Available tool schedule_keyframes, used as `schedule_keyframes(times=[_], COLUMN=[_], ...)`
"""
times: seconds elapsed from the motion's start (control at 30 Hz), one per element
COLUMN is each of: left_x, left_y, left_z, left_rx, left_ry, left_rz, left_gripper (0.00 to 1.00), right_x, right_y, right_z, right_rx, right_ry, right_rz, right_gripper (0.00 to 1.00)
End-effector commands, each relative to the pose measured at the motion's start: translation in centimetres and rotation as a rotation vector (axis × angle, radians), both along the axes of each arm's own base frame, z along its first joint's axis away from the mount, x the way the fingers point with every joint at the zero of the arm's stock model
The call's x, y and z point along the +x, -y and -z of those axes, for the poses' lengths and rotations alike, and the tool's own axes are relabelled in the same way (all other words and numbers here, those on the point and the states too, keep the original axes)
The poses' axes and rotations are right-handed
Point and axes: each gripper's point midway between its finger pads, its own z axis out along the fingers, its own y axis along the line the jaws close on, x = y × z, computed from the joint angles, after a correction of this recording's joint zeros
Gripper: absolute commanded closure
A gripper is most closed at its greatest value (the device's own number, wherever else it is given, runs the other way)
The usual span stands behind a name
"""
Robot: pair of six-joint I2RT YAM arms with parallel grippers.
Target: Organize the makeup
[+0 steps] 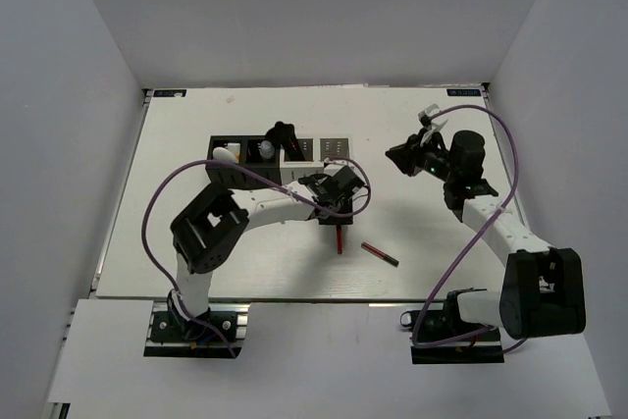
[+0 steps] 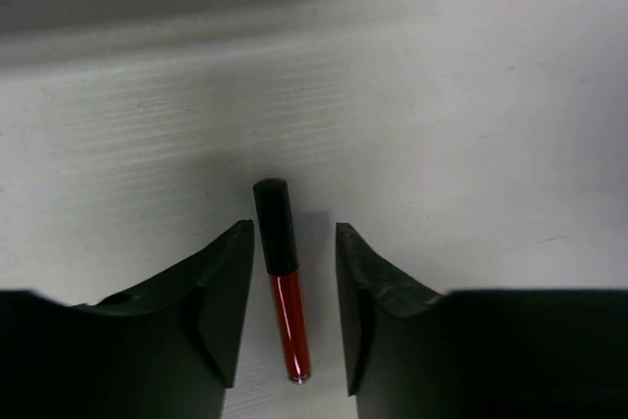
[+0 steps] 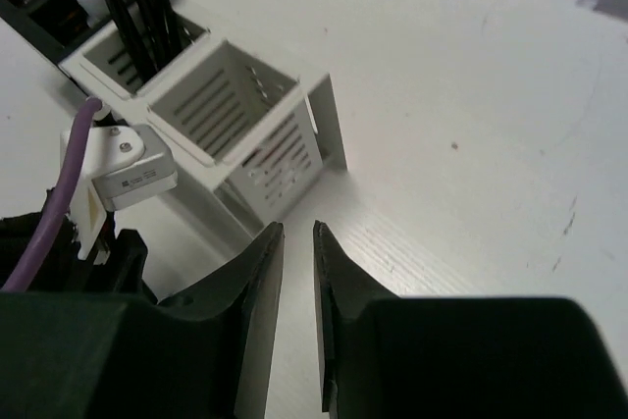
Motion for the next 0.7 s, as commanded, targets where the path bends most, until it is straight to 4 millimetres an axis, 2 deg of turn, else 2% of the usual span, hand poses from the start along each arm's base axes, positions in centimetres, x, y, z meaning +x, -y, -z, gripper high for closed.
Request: schedule_keyframes(times=[0.0, 0.27, 0.37, 0.4, 0.47, 0.5, 0.6, 0.67], left_x=[0.2, -0.6, -1.2, -1.3, -1.4, -1.4, -1.7, -1.1], left_y=[-0.8, -1.1, -1.1, -1.3, -1.4, -1.4, -0.3, 0.8], left_z=[-0.1, 1.6, 2.4, 2.7, 2.8, 2.6, 1.0, -2.1], left_rx=[0.111, 0.210, 0.232, 0.241, 0.249, 0.248, 0.216, 0.141], left_ry=[-0.003, -0.045, -0.064, -0.071, -0.079, -0.075, -0.039, 0.022], left_rz=[-0.029, -0.036, -0.026, -0.025, -0.022, -0.020, 0.023, 0.066], left_gripper=[0.52, 0.57, 0.64, 0.71, 0.79, 0.85, 0.93, 0.97], right_x=[-0.8, -0.9, -0.9, -0.9, -1.1, -1.1, -1.6, -2.1], right_y=[1.5, 2.8, 2.9, 3.2, 3.2, 3.3, 3.4, 3.5], right_z=[0.6, 1.2, 1.3, 1.3, 1.5, 1.7, 2.1, 2.6], right_rx=[-0.019, -0.008, -0.002, 0.000, -0.001, -0.002, -0.011, -0.010], right_ry=[-0.017, -0.037, -0.043, -0.045, -0.053, -0.060, -0.077, -0.102], right_rz=[0.037, 0.064, 0.067, 0.073, 0.068, 0.071, 0.060, 0.051], right_gripper=[0.75, 0.75, 0.75, 0.75, 0.74, 0.74, 0.62, 0.55])
